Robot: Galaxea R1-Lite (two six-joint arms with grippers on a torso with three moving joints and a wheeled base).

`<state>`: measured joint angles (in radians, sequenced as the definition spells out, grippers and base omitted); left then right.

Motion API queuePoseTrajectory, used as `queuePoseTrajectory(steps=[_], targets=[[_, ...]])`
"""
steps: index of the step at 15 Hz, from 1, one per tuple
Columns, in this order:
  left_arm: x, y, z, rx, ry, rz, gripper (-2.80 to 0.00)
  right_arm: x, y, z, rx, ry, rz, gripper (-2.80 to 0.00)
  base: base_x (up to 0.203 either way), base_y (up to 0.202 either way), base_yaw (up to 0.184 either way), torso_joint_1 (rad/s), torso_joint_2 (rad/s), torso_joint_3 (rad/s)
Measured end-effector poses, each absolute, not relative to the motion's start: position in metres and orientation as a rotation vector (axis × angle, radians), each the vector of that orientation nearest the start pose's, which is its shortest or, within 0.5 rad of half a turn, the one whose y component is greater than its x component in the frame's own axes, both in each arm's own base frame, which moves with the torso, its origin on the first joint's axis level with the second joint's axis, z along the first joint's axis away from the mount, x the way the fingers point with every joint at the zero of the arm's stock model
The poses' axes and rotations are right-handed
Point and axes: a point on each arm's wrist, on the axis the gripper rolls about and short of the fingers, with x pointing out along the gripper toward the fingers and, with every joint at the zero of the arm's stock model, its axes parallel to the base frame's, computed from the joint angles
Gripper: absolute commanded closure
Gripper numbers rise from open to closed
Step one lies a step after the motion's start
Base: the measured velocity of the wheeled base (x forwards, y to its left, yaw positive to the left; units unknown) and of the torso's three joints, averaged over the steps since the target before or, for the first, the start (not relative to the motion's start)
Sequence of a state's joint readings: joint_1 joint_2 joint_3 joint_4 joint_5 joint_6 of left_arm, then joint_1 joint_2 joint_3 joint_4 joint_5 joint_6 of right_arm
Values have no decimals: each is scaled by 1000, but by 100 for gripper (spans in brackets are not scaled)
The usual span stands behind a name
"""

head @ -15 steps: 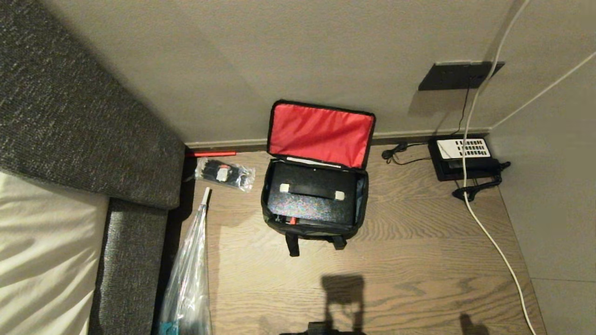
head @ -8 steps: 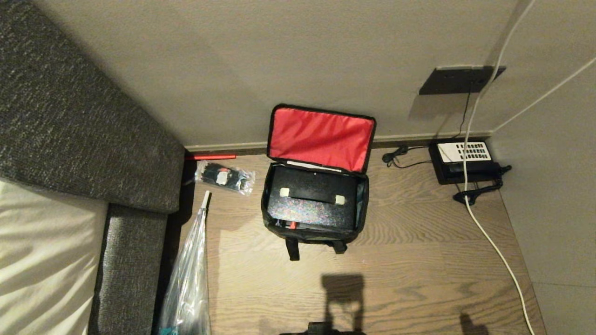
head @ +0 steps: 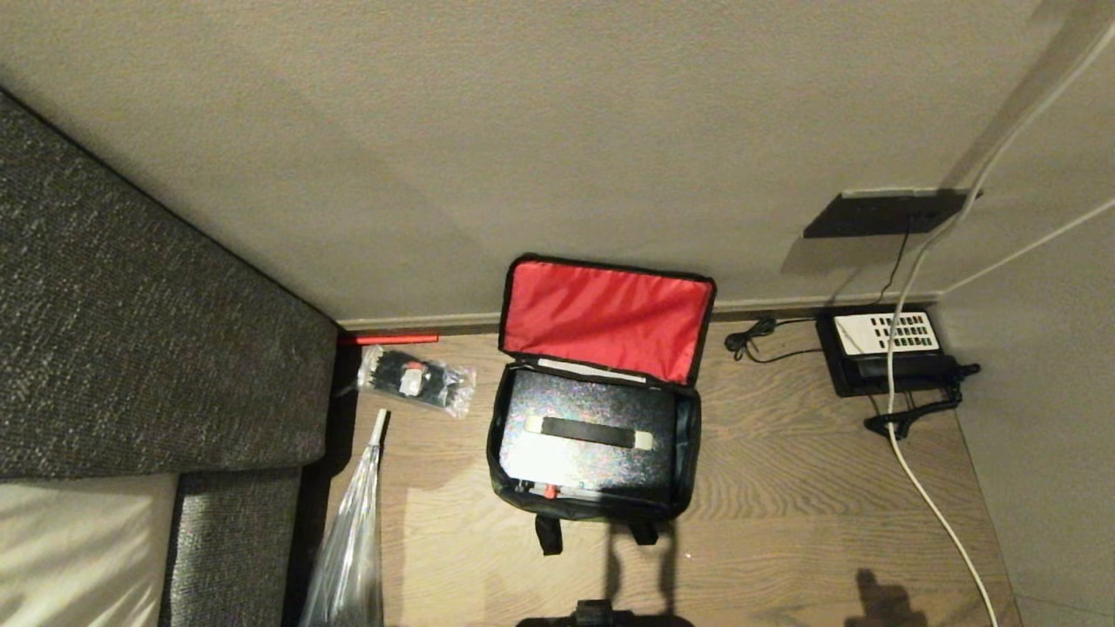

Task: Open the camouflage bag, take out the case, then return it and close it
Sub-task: Close the top of the storage box

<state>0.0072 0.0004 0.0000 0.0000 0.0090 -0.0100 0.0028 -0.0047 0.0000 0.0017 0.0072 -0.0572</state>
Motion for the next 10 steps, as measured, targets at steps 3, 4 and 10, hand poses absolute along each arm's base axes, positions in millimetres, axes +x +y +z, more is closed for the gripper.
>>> queuePoseTrajectory(steps=[3, 4, 10], targets=[[-23, 0, 75, -10, 1, 16, 0, -23, 0, 75, -57, -3, 10, 0, 0, 0, 0, 0, 0, 0], [-23, 0, 75, -10, 0, 16, 0, -23, 0, 75, -57, -2, 10, 0, 0, 0, 0, 0, 0, 0], [-23, 0, 75, -10, 0, 16, 0, -23, 0, 75, -57, -2, 10, 0, 0, 0, 0, 1, 2, -122]])
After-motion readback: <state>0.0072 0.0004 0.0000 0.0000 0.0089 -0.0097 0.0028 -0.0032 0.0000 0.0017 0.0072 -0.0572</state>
